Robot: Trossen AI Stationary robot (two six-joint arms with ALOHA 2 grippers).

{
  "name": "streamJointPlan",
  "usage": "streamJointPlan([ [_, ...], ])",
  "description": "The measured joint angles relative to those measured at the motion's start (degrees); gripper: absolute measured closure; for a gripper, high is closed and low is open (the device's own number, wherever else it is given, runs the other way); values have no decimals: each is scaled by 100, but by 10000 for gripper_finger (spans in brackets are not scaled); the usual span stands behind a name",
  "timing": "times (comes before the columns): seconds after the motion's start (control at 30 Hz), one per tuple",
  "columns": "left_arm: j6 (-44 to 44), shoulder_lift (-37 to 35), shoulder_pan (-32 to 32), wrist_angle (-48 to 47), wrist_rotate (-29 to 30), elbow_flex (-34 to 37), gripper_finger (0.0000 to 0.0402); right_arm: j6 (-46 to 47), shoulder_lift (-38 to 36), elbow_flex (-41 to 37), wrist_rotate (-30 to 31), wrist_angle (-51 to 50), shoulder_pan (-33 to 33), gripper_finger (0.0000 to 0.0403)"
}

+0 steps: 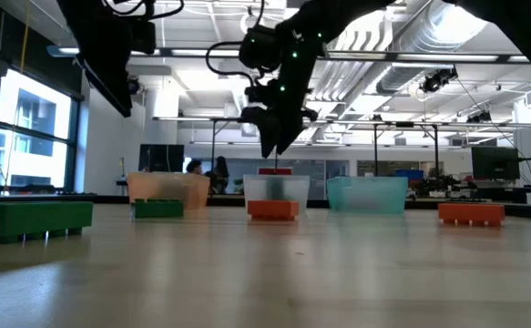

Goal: Sort & place blocks by color
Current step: Put the orange game piece into the bin

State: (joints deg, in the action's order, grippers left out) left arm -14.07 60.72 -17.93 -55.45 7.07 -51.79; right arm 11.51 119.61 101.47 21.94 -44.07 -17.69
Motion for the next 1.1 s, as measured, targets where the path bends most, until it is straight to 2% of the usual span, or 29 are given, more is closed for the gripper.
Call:
streamJointPlan([
  [0.17,-244,-4,354,0,0,297,174,9,-2,161,424,-685,362,188],
  [0.43,-538,1,818,347,92,826,174,165,-2,397,467,-1425,829,188],
  [0.73,-608,-2,1428,792,109,883,174,500,-2,475,762,-2530,1260,188],
  [1.1,-635,-2,1886,1112,129,883,174,777,-2,464,657,-3808,1987,188],
])
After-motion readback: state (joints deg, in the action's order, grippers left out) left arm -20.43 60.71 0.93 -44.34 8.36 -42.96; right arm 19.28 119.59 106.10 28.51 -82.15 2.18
